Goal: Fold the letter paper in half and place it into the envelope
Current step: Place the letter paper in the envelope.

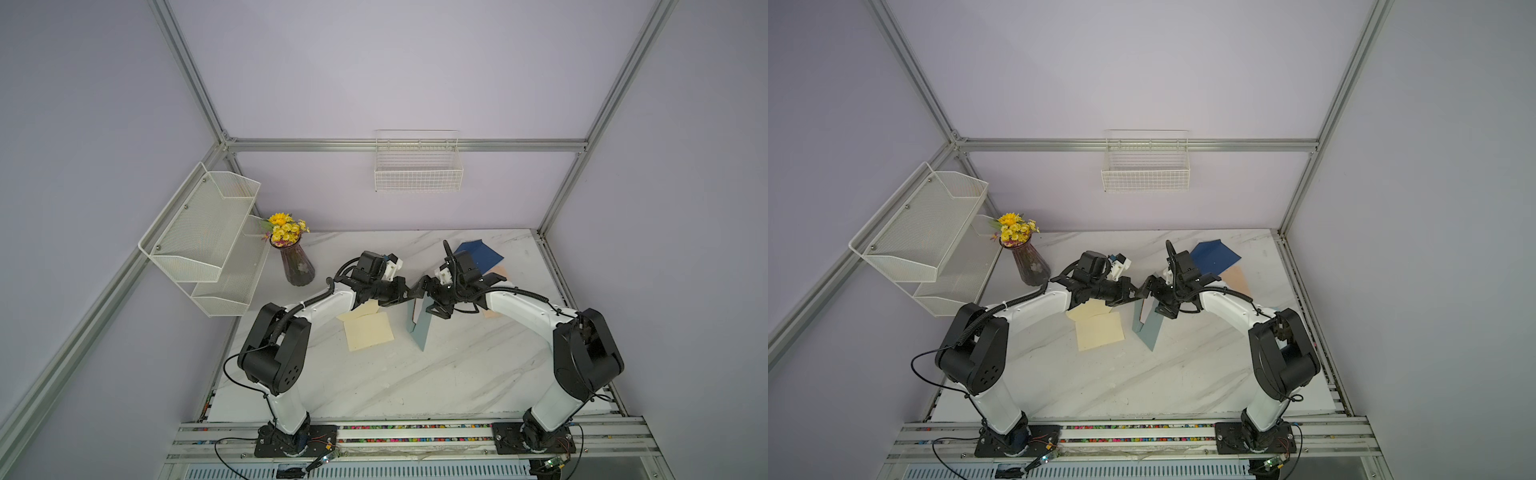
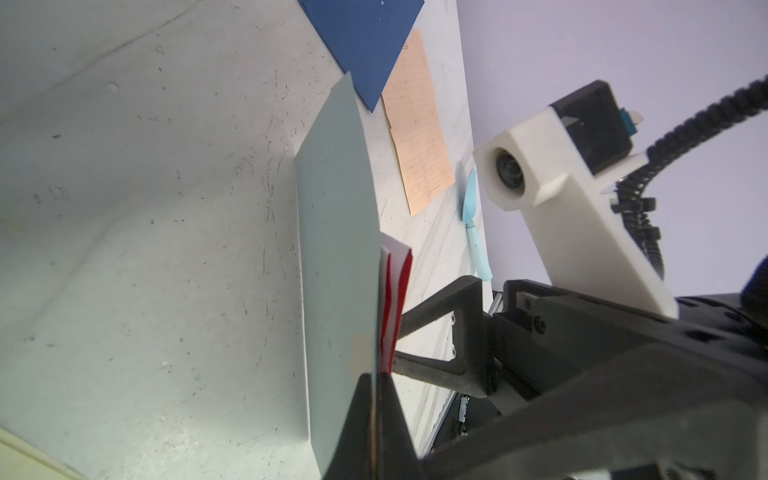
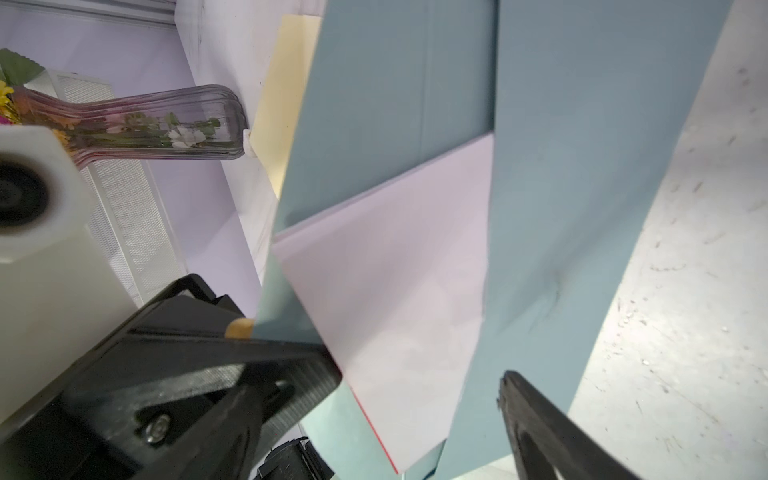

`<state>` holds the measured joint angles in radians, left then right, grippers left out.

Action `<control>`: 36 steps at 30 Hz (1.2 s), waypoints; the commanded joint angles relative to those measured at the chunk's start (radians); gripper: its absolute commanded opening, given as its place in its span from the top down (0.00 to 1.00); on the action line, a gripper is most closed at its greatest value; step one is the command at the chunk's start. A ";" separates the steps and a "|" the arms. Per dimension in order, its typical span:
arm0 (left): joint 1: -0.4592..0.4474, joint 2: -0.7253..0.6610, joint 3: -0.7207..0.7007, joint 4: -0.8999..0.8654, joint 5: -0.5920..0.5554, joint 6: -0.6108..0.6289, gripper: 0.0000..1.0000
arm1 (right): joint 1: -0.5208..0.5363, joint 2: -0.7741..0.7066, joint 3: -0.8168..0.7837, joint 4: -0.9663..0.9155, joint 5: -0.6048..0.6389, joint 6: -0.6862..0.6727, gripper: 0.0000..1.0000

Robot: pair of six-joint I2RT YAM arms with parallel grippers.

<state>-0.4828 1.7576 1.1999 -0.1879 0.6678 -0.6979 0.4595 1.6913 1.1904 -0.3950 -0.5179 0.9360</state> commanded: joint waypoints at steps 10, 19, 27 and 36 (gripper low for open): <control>-0.001 -0.083 -0.009 0.060 0.087 -0.015 1.00 | -0.075 0.041 -0.078 0.204 -0.030 0.063 0.09; 0.015 -0.083 -0.036 0.078 0.090 -0.020 1.00 | -0.088 -0.036 -0.149 0.384 -0.151 0.116 0.09; 0.024 -0.070 -0.037 0.092 0.099 -0.021 1.00 | -0.088 -0.097 -0.159 0.323 -0.136 0.088 0.09; 0.024 -0.065 -0.021 0.079 0.112 -0.015 1.00 | -0.081 -0.039 -0.070 0.146 -0.037 0.009 0.09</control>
<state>-0.4648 1.7218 1.1553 -0.1272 0.7479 -0.7227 0.3717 1.6325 1.0809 -0.1703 -0.6117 0.9855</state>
